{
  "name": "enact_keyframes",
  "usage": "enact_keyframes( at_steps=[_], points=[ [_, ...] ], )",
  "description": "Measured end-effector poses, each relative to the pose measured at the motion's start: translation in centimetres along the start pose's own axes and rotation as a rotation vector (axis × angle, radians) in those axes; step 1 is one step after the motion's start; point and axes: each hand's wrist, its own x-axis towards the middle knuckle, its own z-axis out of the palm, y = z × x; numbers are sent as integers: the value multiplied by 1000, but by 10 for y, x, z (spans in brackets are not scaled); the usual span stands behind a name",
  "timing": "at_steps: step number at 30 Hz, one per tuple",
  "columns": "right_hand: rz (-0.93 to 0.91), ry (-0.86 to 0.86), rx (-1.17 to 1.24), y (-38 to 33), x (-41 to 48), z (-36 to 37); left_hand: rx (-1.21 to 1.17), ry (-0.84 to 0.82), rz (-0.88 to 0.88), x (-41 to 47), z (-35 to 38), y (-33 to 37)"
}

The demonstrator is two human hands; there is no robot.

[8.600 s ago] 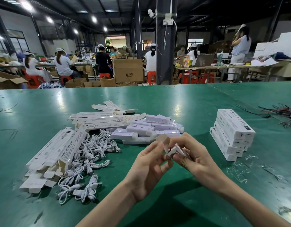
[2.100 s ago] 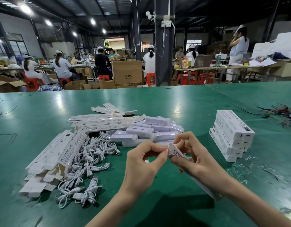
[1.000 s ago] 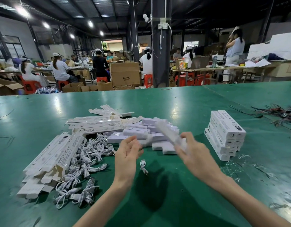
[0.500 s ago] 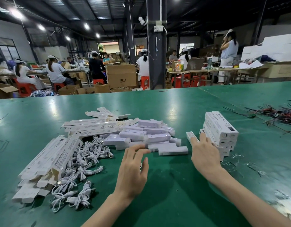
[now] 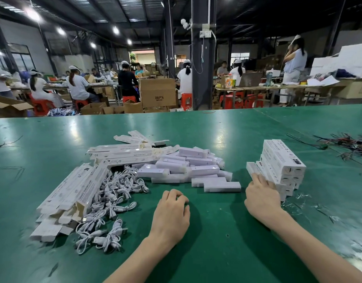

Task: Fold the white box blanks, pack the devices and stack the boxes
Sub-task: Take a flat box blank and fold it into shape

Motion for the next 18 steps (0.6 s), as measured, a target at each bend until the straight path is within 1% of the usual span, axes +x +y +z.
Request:
enact_keyframes(
  at_steps=[6, 9, 18],
  points=[
    [32, 1, 16, 2, 4, 3, 38, -21, -82, 3, -6, -6],
    [55, 2, 35, 2, 6, 4, 73, -26, -157, 6, -10, -11],
    [101, 31, 30, 1, 9, 8, 366, -46, -322, 13, -22, -22]
  ],
)
